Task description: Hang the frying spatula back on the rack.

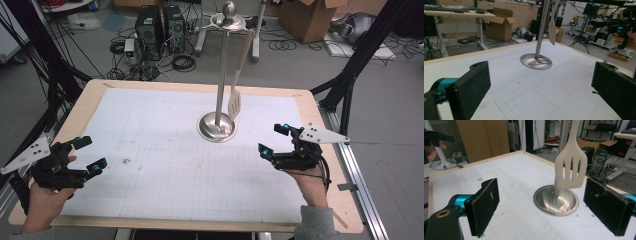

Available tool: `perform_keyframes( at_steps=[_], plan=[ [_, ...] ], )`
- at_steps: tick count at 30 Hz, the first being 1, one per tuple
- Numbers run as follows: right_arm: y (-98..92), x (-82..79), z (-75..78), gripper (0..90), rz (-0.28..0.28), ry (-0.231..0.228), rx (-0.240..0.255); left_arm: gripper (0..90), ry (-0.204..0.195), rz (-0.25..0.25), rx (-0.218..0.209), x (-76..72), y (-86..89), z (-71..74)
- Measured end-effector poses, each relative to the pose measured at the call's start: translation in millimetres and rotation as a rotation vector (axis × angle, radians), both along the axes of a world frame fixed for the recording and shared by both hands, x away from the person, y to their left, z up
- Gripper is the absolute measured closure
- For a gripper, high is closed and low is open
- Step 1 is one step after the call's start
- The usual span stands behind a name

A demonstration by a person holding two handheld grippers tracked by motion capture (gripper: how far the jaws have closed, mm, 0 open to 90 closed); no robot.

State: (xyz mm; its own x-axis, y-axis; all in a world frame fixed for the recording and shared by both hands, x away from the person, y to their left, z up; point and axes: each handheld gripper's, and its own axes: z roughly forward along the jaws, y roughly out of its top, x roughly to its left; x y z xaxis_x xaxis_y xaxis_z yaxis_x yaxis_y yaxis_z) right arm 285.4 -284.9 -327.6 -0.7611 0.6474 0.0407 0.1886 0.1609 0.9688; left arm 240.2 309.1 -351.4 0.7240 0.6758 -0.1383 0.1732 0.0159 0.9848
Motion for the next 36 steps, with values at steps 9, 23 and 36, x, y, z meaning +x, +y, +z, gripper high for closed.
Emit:
perform_keyframes(
  at_steps=[9,23,36],
  plan=[
    [-13.4,-11.6,-7.2,11.7,-0.027,-0.003,0.036,2.7,0.018,-0.002,-0.008,1.6,-0.1,-0.9],
    [-32.9,-35.6,-13.7,11.7,-0.075,0.0,0.067,2.7,0.005,-0.015,-0.008,2.9,-4.2,2.2],
    [-55.1,-44.7,-23.6,11.8,-0.113,-0.008,0.122,2.7,-0.034,-0.036,-0.011,-0.1,-6.0,8.3]
  ],
)
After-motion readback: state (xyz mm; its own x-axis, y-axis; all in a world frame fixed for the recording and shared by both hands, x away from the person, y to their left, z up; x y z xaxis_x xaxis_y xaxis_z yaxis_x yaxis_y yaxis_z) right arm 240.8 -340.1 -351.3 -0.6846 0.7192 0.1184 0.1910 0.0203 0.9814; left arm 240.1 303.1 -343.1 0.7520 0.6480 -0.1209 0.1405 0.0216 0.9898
